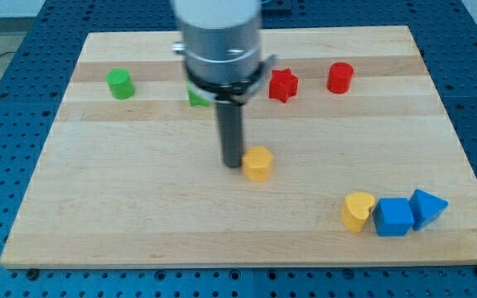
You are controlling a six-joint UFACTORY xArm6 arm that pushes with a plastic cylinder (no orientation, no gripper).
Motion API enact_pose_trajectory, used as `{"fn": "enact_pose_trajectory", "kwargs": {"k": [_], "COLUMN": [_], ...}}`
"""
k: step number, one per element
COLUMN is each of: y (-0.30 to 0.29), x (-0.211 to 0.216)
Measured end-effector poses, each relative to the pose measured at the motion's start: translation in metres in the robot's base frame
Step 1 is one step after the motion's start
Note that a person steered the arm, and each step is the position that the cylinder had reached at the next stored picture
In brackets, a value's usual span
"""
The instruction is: Move yellow hexagon above the blue triangle
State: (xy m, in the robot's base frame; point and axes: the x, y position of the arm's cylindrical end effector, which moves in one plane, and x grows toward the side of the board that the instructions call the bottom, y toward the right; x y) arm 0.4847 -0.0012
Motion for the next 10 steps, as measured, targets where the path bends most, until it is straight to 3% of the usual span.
{"fn": "enact_pose_trajectory", "kwargs": {"k": [1, 2, 3, 6, 8, 10], "y": [0.002, -0.048, -0.033, 0.133, 0.092, 0.189], "x": [0.000, 0.016, 0.034, 0.020, -0.022, -0.016]}}
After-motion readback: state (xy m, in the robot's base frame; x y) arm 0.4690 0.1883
